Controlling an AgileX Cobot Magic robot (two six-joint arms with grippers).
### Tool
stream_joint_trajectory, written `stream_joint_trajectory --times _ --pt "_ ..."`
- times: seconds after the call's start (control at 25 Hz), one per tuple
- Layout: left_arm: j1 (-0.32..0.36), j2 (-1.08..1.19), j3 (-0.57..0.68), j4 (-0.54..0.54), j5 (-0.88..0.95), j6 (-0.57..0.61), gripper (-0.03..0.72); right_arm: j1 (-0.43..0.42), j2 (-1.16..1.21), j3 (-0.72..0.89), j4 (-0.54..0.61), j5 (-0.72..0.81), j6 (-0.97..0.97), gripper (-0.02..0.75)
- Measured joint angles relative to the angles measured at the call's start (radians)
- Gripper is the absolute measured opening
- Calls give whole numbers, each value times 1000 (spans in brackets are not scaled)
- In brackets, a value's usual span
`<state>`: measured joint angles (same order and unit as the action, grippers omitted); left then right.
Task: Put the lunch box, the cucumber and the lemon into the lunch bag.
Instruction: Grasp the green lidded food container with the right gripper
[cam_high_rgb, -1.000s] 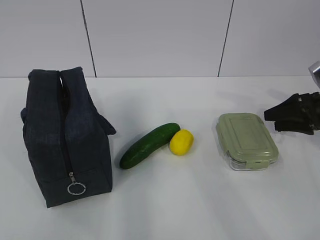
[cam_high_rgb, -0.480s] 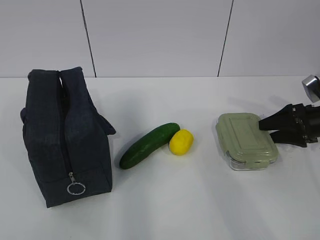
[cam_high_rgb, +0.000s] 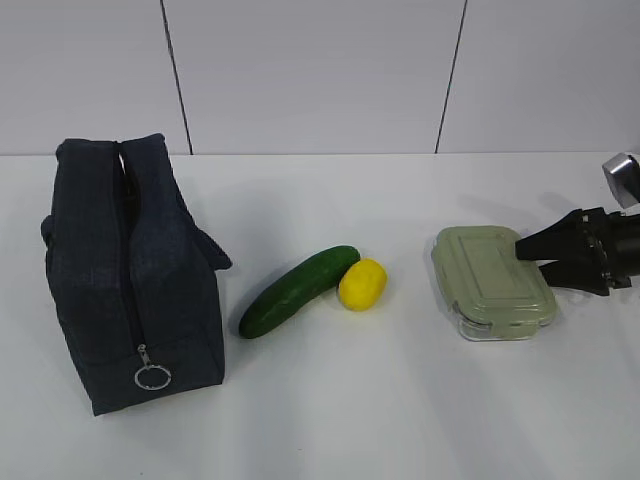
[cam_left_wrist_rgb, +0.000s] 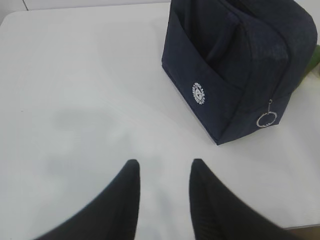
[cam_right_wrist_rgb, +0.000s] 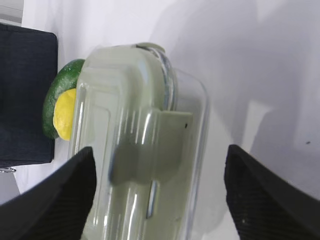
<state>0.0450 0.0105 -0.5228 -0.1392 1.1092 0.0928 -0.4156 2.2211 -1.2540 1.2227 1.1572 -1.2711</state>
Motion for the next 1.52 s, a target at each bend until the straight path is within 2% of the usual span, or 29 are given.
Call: stream_joint_trajectory --times 0.52,0.8,1.28,1.52 --pt "0 0 0 8 0 0 242 0 0 0 3 3 0 597" --pt "0 0 0 13 0 0 242 60 0 0 -12 3 0 597" --pt "0 0 0 25 0 0 242 70 0 0 -50 3 1 594" --pt "0 0 0 25 0 0 242 78 0 0 -52 4 1 530"
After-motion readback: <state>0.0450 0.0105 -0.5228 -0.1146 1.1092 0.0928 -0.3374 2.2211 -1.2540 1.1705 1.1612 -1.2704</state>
